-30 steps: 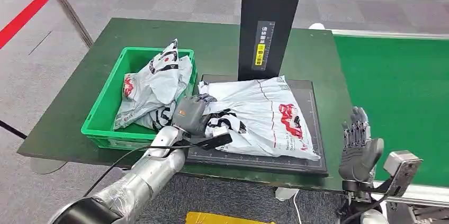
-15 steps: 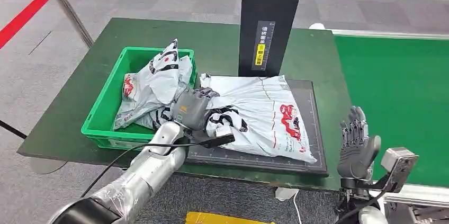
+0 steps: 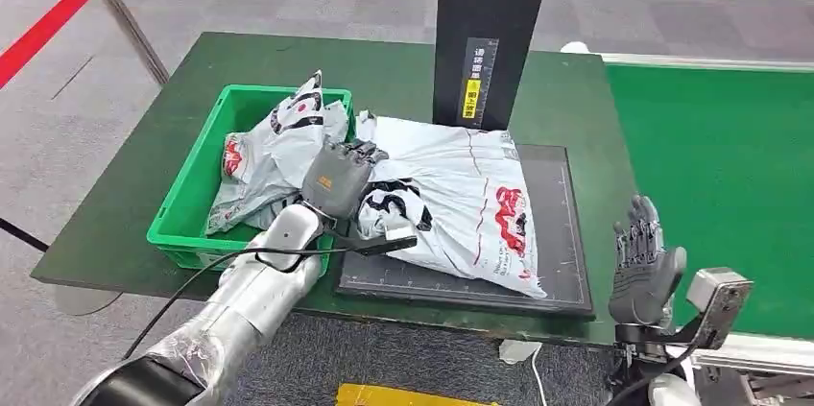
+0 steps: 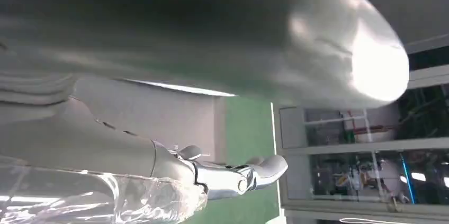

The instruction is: Moved the parcel from conveyor to table for the left to box.

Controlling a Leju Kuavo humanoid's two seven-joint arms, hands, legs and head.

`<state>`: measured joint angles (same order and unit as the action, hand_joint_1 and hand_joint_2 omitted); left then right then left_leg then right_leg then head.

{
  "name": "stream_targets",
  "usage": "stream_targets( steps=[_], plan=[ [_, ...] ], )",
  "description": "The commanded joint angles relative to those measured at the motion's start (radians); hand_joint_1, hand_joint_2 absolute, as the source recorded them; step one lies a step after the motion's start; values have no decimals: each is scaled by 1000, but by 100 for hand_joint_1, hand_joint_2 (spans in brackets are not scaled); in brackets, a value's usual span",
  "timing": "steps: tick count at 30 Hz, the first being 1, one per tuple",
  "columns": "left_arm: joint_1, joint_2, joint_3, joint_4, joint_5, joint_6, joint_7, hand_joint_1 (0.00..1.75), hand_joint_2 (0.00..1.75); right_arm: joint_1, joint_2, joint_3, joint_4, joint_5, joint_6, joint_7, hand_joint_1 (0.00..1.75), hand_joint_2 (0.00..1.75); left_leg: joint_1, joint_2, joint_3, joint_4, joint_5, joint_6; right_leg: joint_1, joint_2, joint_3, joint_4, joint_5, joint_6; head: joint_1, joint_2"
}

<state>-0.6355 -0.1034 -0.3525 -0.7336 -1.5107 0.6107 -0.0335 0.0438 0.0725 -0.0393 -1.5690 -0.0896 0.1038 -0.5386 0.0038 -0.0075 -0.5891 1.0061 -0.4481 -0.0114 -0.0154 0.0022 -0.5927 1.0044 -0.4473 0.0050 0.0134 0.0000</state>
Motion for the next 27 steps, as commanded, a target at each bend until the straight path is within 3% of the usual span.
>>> stream_targets(
  steps=[1,9,16,19,22,27],
  plan=[
    [-30,97,-9,-93,-60,-61,52,175,175,-8,-21,2,26,0,20,4,0,0,1,3,0,0,0,0,1,2,0,-1,1,-1,0,0],
    [-24,183,35,-188,-60,-61,96,175,175,51,-17,-38,-21,4,29,7,0,0,1,3,0,0,-1,0,1,3,-1,0,0,-1,0,0],
    [-25,183,41,-188,-60,-64,94,175,175,52,-16,-39,-19,4,29,7,0,0,1,2,0,-1,0,0,1,1,-1,-1,0,-1,0,0],
    [-63,218,10,-165,-60,-85,134,175,175,53,-19,-43,-18,6,31,8,0,0,1,2,0,0,0,0,1,2,-1,-1,0,-1,0,0],
    [-126,245,52,-103,-60,-86,114,175,175,67,-20,-50,-28,3,33,11,0,0,2,1,-1,1,0,0,2,1,-2,0,0,-1,0,0],
    [-129,249,90,-93,-60,-80,107,175,175,72,-18,-53,-32,2,32,14,0,0,1,2,0,0,0,-1,1,2,-2,0,0,-2,0,0]
  ],
)
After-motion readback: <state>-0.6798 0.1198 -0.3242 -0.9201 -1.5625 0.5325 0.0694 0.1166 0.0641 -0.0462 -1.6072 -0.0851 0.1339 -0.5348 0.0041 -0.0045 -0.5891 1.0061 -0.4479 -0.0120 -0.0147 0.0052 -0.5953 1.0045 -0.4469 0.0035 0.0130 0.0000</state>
